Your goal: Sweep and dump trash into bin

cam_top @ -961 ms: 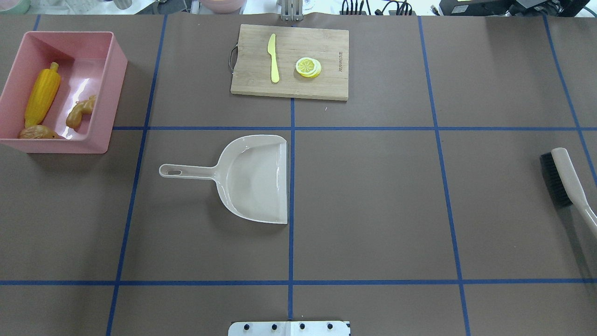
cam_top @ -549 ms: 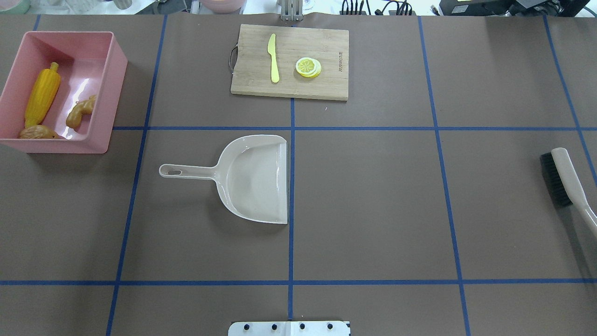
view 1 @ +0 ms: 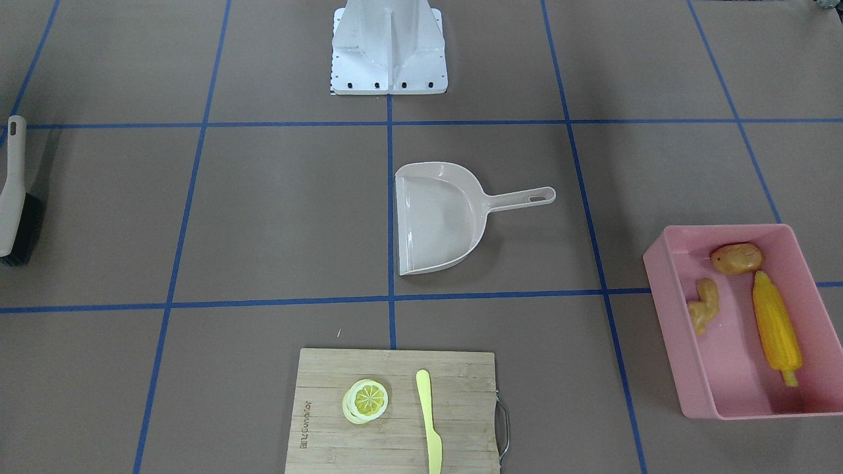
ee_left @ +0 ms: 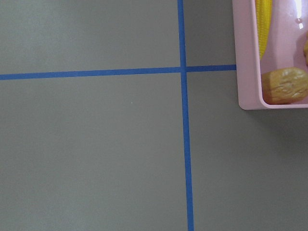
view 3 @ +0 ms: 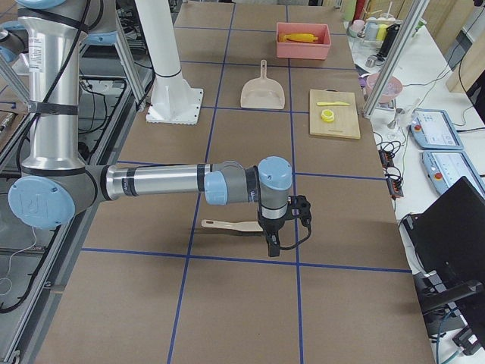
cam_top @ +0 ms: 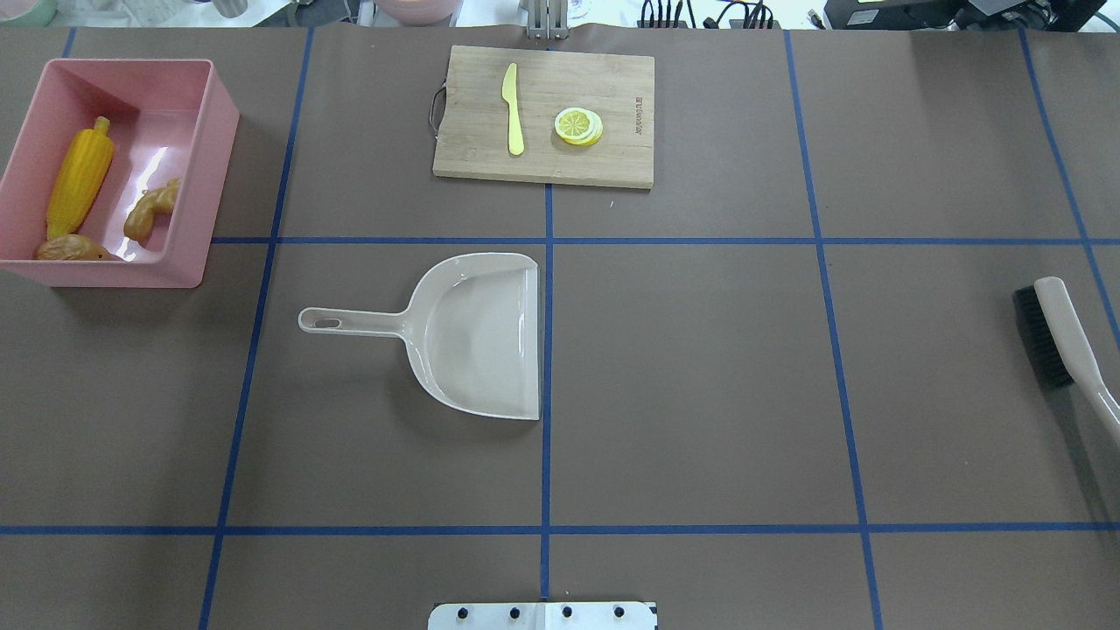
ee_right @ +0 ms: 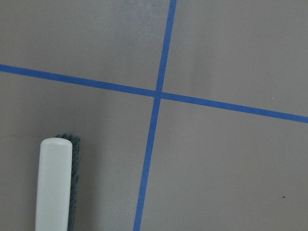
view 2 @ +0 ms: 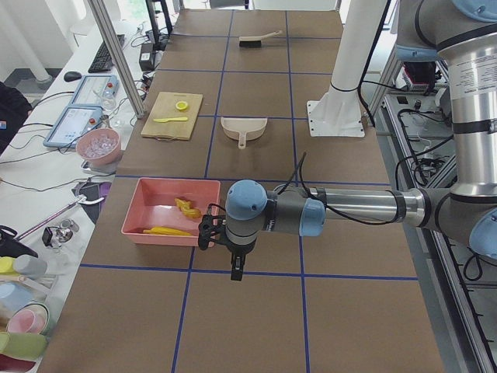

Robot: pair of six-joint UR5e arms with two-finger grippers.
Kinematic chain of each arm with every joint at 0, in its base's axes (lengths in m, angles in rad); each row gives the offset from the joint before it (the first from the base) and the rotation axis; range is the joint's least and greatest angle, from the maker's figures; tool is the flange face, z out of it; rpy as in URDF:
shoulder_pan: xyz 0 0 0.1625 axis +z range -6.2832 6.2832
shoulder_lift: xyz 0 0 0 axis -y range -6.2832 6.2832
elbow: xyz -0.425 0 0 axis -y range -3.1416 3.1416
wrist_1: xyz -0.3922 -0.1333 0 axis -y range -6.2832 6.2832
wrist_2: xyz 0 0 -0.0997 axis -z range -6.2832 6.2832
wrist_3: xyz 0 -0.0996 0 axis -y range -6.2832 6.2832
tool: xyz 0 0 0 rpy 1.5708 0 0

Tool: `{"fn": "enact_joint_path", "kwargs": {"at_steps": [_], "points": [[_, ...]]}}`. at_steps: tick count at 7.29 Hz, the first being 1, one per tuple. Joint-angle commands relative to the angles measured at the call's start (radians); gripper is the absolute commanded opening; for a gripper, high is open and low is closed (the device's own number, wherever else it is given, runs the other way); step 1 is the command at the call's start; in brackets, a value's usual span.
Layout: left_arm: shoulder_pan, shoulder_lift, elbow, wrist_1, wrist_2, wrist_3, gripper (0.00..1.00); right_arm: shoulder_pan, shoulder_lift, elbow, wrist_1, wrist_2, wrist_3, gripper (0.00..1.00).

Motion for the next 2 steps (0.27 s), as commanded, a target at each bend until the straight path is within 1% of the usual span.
{"fn": "enact_joint_path", "kwargs": {"at_steps": [1, 2], "points": [[0.0, 0.0, 0.0, 0.0, 0.0, -0.001, 0.98, 0.0, 0.0, 0.0, 0.0, 0.0, 0.0, 1.0], [0.0, 0.0, 0.0, 0.0, 0.0, 0.001, 0.98, 0.0, 0.0, 0.0, 0.0, 0.002, 0.0, 1.0]]}}
